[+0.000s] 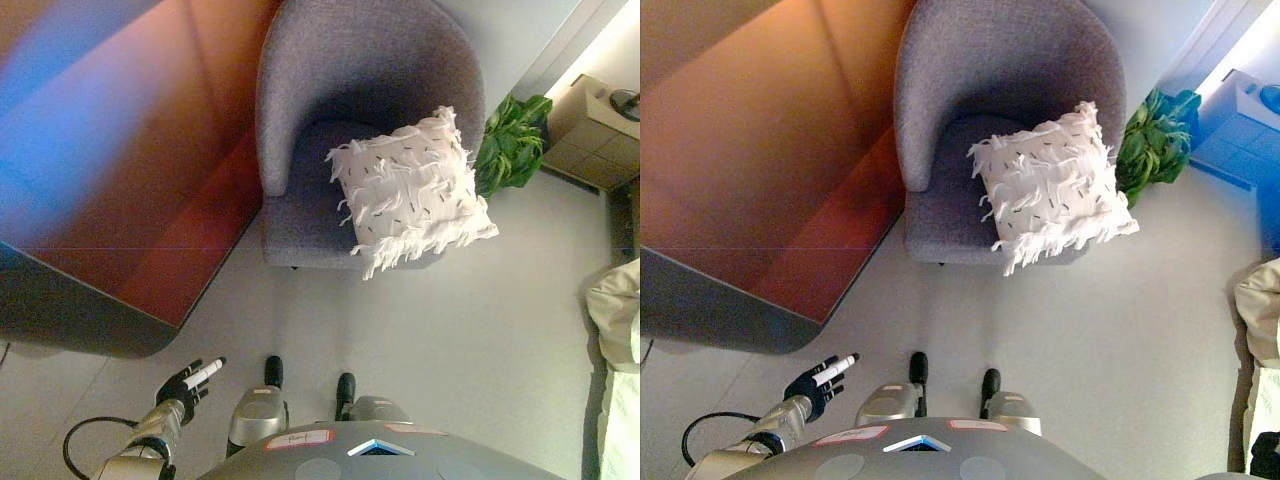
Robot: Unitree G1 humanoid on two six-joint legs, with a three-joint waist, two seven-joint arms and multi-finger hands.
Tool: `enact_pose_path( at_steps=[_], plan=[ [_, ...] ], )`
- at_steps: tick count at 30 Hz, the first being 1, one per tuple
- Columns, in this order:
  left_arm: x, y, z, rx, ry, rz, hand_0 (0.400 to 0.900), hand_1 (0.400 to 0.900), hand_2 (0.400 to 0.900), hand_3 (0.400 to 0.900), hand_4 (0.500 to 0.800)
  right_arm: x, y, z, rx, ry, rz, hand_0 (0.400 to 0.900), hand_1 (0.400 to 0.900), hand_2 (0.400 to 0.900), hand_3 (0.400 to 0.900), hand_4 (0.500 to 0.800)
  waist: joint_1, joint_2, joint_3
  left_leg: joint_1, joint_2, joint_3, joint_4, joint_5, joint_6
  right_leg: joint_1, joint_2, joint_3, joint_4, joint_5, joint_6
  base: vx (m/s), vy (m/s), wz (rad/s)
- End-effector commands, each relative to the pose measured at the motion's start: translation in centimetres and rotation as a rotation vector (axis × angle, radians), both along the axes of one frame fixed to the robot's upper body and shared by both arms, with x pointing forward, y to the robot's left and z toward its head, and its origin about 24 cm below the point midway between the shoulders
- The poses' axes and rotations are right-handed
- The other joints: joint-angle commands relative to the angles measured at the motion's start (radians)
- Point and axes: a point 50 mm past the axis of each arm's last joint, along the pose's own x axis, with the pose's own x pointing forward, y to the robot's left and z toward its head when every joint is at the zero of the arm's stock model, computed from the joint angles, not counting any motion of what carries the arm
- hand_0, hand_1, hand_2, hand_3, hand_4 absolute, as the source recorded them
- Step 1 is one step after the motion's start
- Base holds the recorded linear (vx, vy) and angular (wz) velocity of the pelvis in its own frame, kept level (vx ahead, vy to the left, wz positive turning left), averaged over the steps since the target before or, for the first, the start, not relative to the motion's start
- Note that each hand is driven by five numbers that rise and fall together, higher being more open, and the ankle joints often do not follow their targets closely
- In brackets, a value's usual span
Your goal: Pick up the pillow and put it on the sofa.
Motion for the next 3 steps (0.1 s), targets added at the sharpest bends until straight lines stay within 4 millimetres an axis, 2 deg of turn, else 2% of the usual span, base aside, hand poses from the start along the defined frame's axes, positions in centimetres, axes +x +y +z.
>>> enact_pose_path(
  at_steps=[1,3],
  plan=[
    [0.1,1.5,0.6,0.058,0.007,-0.024,0.900,0.900,0.900,0.900,0.800,-2.4,-1.6,3.3,-0.161,0.010,0.024,0.900,0.900,0.900,0.900,0.800,0.001,0.017,-0.060,0.103,0.050,-0.054,-0.007,-0.109,-0.068,0.017,0.038,-0.003,0.050,-0.014,0.026,-0.06,0.026,-0.09],
    [0.6,1.4,0.7,0.053,-0.006,-0.022,0.900,0.900,0.900,0.900,0.800,-2.9,-1.8,0.2,-0.117,0.090,0.058,0.900,0.900,0.900,0.900,0.800,-0.009,0.022,-0.058,0.105,0.049,-0.051,-0.007,-0.109,-0.067,0.017,0.039,0.001,0.051,-0.014,0.025,-0.06,0.017,-0.05]
  ],
)
